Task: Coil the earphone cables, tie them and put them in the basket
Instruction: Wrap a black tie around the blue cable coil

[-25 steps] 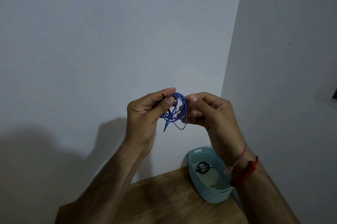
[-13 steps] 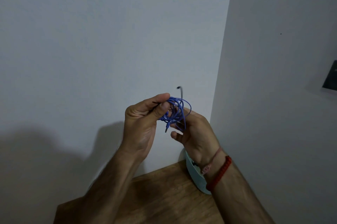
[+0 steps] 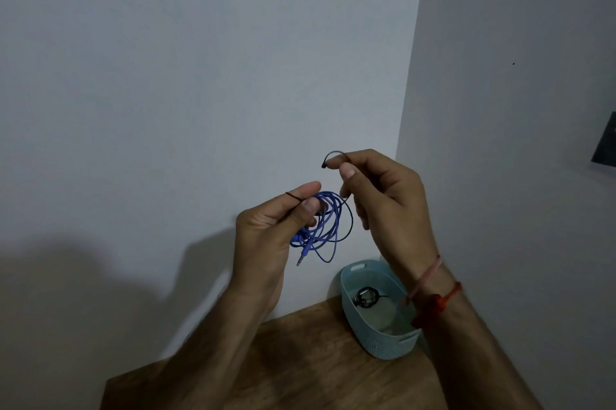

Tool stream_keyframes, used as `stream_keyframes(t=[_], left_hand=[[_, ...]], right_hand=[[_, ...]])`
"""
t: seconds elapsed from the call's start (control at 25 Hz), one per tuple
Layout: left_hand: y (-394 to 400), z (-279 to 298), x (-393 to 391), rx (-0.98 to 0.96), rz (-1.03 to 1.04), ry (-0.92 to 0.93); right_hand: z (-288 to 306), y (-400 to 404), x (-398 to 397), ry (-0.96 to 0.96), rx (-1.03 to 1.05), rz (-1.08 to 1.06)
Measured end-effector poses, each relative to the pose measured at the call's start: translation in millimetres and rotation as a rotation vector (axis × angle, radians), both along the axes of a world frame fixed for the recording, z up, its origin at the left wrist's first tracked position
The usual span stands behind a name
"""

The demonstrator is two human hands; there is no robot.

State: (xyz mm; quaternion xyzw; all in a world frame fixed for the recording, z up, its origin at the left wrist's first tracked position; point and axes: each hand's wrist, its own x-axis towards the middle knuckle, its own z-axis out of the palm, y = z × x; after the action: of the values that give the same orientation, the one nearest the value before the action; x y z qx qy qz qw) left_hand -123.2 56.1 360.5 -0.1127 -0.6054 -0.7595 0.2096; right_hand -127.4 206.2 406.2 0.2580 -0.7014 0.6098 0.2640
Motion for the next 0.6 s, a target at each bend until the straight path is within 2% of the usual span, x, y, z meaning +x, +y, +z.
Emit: stream_keyframes(t=[0.08, 0.24, 0.36, 0.44, 0.6], left_hand=[[1, 0, 2, -0.004, 0.0, -0.021], [3, -4, 7, -0.082, 0.086, 0.015], [0, -1, 11, -0.143, 0.141, 0.059], [-3, 0, 13, -0.169, 0.136, 0.087], [-2, -4, 15, -0.177, 0.125, 0.128]], right_hand=[[2, 1, 1, 0.016, 0.133, -0.029], [-5, -2, -6, 0.121, 0.423, -0.303], [-10, -2, -10, 0.167, 0.467, -0.379], [-5, 0, -13, 0.1, 0.263, -0.258], [6, -9, -12, -0.295, -0.418, 0.325]])
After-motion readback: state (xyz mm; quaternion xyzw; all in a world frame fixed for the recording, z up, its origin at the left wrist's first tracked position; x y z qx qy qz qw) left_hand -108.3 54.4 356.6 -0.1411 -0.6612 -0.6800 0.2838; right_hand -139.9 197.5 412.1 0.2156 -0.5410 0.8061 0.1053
